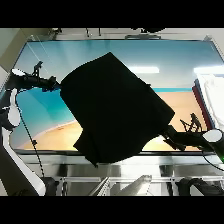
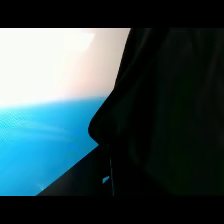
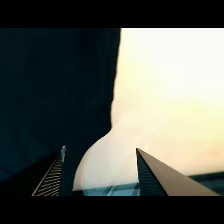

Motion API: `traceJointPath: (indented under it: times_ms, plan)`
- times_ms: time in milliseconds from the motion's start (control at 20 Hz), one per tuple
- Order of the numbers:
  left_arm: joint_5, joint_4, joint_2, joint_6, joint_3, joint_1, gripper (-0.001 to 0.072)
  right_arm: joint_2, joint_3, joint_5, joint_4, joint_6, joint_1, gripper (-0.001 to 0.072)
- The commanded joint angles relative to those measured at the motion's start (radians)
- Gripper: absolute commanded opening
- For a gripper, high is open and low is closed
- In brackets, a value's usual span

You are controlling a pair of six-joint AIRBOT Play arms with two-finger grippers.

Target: Fold the shirts.

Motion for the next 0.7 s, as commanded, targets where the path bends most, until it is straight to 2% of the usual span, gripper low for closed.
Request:
traceJointPath:
  times_ms: [0, 150, 200, 250, 300, 350, 450, 600, 650]
  plan:
    - [0.026, -0.118, 0.002, 0.008, 0.002, 0.011, 0.0016, -0.090, 0.002, -0.081, 0.093, -0.122, 0.000, 0.0503]
    - [0.015, -0.196, 0.002, 0.008, 0.002, 0.031, 0.0016, -0.159, 0.003, -0.182, 0.326, -0.332, 0.000, 0.0501]
    - [0.013, -0.224, 0.002, 0.008, 0.002, 0.041, 0.0016, -0.184, 0.003, -0.208, 0.411, -0.404, 0.000, 0.0451]
    - [0.005, -0.255, 0.002, 0.008, 0.002, 0.053, 0.0016, -0.217, 0.013, -0.219, 0.496, -0.495, 0.000, 0.0155]
    - [-0.011, -0.282, 0.002, 0.008, 0.002, 0.064, 0.0016, -0.253, 0.035, -0.219, 0.553, -0.571, 0.000, 0.0019]
    - [-0.035, -0.303, 0.004, 0.010, 0.002, 0.076, 0.0015, -0.291, 0.073, -0.230, 0.573, -0.617, 0.000, 0.0016]
    - [-0.107, -0.297, 0.016, 0.023, 0.001, 0.095, 0.0014, -0.371, 0.189, -0.266, 0.562, -0.640, -0.005, 0.0016]
    - [-0.216, -0.276, 0.084, 0.023, -0.085, 0.111, 0.0014, -0.565, 0.495, -0.230, 0.514, -0.650, -0.068, 0.0015]
    - [-0.230, -0.220, 0.126, 0.022, -0.150, 0.110, 0.0014, -0.640, 0.616, -0.203, 0.515, -0.650, -0.087, 0.0015]
